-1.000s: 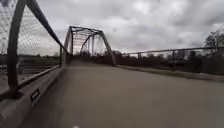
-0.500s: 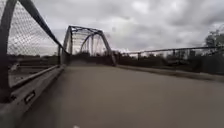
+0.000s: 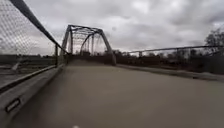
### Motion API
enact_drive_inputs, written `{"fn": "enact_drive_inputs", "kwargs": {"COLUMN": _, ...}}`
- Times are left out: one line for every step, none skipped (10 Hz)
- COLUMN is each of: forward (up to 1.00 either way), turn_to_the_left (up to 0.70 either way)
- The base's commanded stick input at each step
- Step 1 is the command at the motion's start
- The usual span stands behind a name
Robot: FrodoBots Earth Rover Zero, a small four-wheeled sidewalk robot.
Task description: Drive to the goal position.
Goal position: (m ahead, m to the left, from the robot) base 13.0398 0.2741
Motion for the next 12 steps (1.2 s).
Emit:
{"fn": "enact_drive_inputs", "kwargs": {"forward": 0.70, "turn_to_the_left": 0.11}}
{"fn": "enact_drive_inputs", "kwargs": {"forward": 0.70, "turn_to_the_left": 0.31}}
{"fn": "enact_drive_inputs", "kwargs": {"forward": 0.70, "turn_to_the_left": 0.35}}
{"fn": "enact_drive_inputs", "kwargs": {"forward": 0.70, "turn_to_the_left": 0.35}}
{"fn": "enact_drive_inputs", "kwargs": {"forward": 0.70, "turn_to_the_left": 0.07}}
{"fn": "enact_drive_inputs", "kwargs": {"forward": 0.70, "turn_to_the_left": 0.00}}
{"fn": "enact_drive_inputs", "kwargs": {"forward": 0.70, "turn_to_the_left": 0.00}}
{"fn": "enact_drive_inputs", "kwargs": {"forward": 0.70, "turn_to_the_left": 0.00}}
{"fn": "enact_drive_inputs", "kwargs": {"forward": 0.70, "turn_to_the_left": 0.00}}
{"fn": "enact_drive_inputs", "kwargs": {"forward": 0.70, "turn_to_the_left": 0.09}}
{"fn": "enact_drive_inputs", "kwargs": {"forward": 0.70, "turn_to_the_left": 0.35}}
{"fn": "enact_drive_inputs", "kwargs": {"forward": 0.70, "turn_to_the_left": 0.35}}
